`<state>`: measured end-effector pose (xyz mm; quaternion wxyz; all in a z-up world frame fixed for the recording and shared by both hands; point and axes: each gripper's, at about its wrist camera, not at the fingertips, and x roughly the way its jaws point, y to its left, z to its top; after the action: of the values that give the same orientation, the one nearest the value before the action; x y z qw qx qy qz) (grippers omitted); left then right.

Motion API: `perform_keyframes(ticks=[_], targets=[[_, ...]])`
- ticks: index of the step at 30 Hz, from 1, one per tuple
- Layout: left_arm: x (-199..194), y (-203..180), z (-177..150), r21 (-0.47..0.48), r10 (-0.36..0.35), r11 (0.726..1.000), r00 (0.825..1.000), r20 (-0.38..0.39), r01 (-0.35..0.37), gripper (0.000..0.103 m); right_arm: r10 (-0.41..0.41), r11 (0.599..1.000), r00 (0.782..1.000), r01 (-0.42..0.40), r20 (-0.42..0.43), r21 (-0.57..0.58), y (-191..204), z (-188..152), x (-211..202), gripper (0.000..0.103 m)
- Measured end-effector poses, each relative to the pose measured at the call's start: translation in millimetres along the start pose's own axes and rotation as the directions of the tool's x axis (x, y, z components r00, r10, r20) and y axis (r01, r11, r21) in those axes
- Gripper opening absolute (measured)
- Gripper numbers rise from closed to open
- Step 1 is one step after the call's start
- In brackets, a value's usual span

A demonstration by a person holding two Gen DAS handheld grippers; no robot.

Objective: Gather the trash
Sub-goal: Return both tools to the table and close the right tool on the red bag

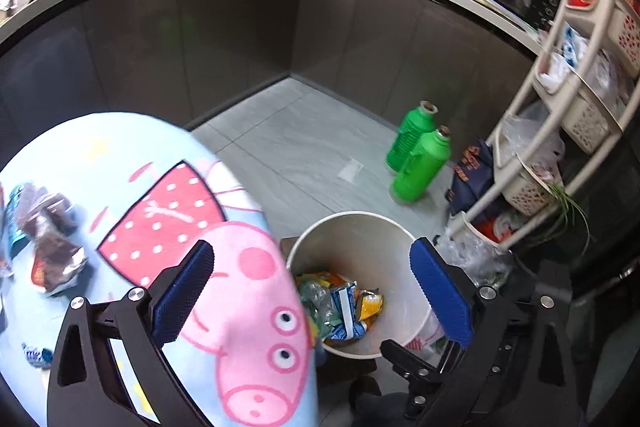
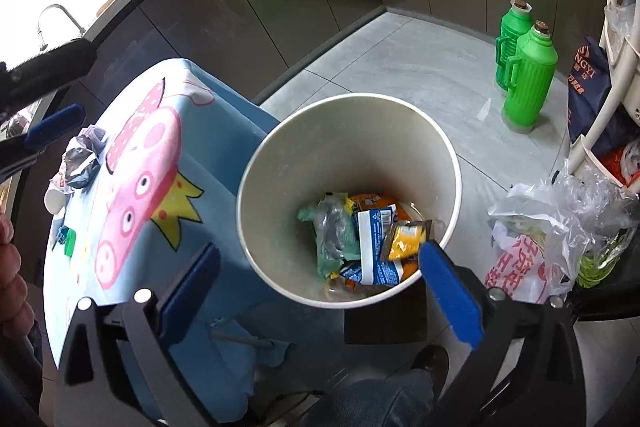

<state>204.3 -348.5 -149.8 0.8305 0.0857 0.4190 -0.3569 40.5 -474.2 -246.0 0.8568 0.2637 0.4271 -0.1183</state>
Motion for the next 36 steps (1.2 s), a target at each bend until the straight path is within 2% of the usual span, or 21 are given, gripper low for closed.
perform_keyframes(ticks=[5,14,19,29,36], targets=[[-18.6,12.9,-3.2,-0.043,0.022,0.999,1.000,0.002,-0.022,0.095,0.024,1.000,0.999,-0.023,0.026,-0.019,16.6,4.8,-18.5,0.100],[-86.7,42.0,-19.3,-0.132,0.049,0.990,0.998,0.049,-0.042,0.095,0.087,0.989,0.990,-0.072,0.111,-0.132,68.0,13.5,-71.0,0.100],[-126.8,67.6,-33.6,-0.199,0.107,0.976,0.992,0.070,-0.091,0.095,0.134,0.973,0.982,-0.105,0.134,-0.206,104.9,13.0,-96.7,0.100],[-195.0,147.9,-77.3,-0.363,0.224,0.914,0.971,0.082,-0.180,0.095,0.208,0.930,0.973,-0.165,0.100,-0.328,175.1,-1.7,-112.0,0.100],[-219.7,198.5,-112.1,-0.453,0.279,0.864,0.958,0.067,-0.220,0.095,0.225,0.907,0.974,-0.199,0.029,-0.372,221.9,-6.8,-92.7,0.100]])
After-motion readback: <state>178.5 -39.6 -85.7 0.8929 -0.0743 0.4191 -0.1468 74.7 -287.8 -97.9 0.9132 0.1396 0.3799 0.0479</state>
